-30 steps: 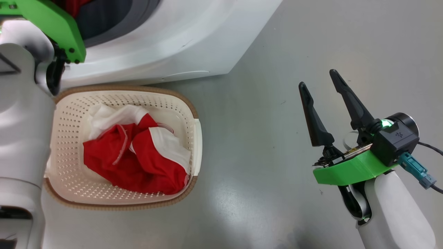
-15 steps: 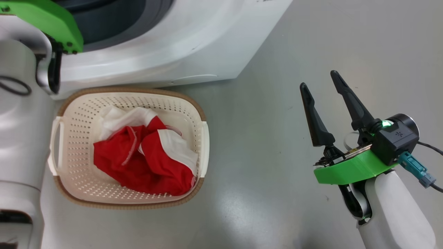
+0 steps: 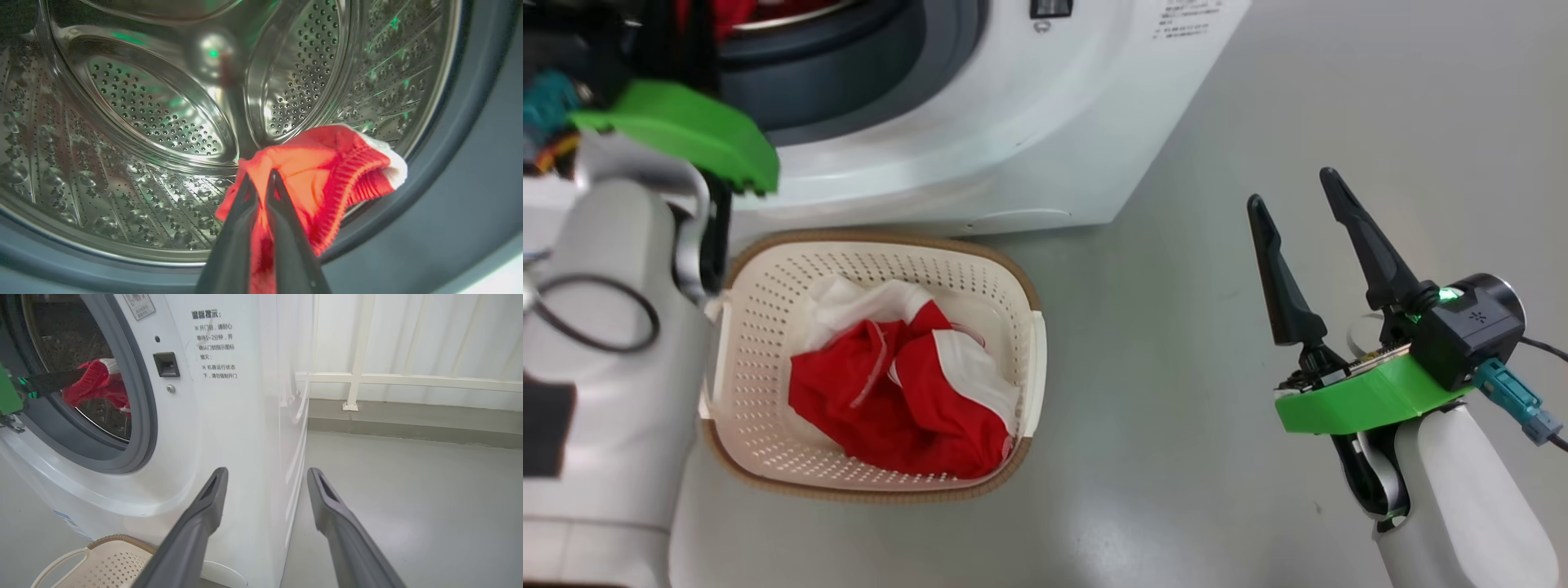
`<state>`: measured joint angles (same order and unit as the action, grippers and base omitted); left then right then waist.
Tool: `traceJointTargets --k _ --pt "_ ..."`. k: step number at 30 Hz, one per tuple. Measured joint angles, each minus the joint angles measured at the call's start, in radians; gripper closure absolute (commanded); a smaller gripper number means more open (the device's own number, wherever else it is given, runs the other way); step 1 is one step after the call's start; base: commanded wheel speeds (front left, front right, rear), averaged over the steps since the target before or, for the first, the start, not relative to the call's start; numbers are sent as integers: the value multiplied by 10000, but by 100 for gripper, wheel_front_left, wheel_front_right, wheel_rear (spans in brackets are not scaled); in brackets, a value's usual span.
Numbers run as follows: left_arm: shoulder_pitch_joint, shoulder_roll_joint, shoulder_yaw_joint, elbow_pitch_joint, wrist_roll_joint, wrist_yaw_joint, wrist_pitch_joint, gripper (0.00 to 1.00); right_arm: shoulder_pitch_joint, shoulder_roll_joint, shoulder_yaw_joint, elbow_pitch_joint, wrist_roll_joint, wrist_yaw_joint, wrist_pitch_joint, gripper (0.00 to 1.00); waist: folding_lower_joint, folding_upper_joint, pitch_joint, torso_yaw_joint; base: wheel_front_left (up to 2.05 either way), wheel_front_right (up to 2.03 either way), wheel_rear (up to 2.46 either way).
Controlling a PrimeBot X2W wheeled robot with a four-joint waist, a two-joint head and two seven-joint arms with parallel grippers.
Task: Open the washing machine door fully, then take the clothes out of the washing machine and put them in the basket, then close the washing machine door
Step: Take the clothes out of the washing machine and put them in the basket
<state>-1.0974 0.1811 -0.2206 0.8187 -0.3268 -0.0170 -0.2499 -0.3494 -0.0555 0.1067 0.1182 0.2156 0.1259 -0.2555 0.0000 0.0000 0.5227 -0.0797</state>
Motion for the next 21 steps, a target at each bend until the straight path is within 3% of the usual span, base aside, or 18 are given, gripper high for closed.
traceJointTargets --k 21 --pt "3919 -123 775 -3513 107 215 -40 100 819 0 -2 303 -73 0 0 0 0 0 -1635 596 0 0 0"
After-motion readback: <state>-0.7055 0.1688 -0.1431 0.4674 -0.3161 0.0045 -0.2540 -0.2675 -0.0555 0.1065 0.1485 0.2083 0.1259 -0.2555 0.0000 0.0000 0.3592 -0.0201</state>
